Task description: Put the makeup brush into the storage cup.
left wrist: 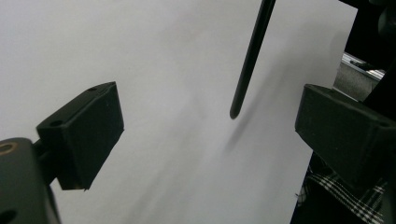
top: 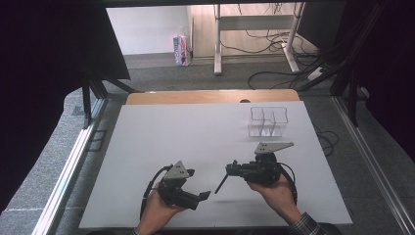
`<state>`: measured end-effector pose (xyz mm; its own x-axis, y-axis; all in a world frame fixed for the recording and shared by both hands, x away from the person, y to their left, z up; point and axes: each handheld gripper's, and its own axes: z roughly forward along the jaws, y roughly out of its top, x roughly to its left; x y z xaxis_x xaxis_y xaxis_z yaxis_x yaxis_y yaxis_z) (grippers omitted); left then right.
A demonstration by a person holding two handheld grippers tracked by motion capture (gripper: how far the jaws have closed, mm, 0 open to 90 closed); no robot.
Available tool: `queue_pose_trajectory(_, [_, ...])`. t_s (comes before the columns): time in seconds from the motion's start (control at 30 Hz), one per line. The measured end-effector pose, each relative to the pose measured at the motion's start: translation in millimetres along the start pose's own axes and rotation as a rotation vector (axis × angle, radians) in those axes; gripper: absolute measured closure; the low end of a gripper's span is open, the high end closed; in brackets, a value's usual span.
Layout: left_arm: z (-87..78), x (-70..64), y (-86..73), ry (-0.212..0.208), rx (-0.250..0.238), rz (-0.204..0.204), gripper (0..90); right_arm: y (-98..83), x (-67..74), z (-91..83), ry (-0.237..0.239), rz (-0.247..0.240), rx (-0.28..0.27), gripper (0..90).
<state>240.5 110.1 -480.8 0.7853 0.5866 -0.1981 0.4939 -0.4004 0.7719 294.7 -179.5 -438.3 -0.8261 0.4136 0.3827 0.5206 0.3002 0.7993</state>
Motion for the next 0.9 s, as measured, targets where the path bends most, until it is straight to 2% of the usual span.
queue_pose_trajectory(0.27, [-7.3,2.6,-4.3,0.027,0.024,-0.005,4.2,1.0,2.7,-3.9,-0.027,-0.033,-0.014,83.7])
queue_pose_trajectory(0.53, [-16.0,8.0,-11.3,0.068,0.038,-0.029,2.8,4.5,1.4,-9.4,-0.047,-0.039,-0.023,83.7])
queue_pose_trajectory(0.7, [-21.8,10.8,-16.3,0.076,0.034,-0.038,2.0,6.0,0.0,-12.4,-0.057,-0.039,-0.027,83.7])
queue_pose_trajectory(0.9, [-27.2,14.1,-22.8,0.111,0.049,-0.016,1.3,8.4,-2.2,-15.4,-0.069,-0.045,-0.028,83.7])
